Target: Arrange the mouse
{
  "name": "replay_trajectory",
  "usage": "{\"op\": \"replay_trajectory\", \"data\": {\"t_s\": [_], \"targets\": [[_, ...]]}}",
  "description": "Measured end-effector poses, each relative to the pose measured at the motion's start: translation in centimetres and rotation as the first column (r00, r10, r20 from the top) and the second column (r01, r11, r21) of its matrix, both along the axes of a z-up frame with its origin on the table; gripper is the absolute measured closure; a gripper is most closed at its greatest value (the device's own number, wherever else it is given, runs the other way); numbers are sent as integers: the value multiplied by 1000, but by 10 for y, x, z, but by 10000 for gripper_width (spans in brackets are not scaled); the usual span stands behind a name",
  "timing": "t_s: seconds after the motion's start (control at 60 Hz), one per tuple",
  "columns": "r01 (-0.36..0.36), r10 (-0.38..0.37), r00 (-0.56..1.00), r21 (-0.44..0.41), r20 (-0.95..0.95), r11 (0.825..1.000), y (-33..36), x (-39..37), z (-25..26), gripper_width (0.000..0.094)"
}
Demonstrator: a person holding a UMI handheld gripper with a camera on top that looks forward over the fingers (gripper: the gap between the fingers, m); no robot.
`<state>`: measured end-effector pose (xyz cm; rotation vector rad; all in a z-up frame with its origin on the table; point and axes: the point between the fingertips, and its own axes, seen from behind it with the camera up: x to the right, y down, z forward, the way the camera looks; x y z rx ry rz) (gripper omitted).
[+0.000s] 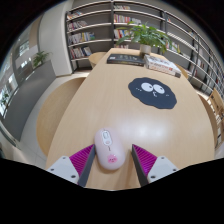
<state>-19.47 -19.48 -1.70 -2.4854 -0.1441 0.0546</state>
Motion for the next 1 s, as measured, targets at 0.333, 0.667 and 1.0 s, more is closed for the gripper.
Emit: {"op": "replay_trajectory", "data": {"t_s": [0.333, 0.667, 1.0], "targets": [[79, -79, 997, -31, 0, 996, 21, 10, -3, 556], [-38, 37, 998, 19, 55, 999, 35, -7, 71, 618], [30, -44, 999, 451, 20, 892, 241, 49, 310, 619]]}}
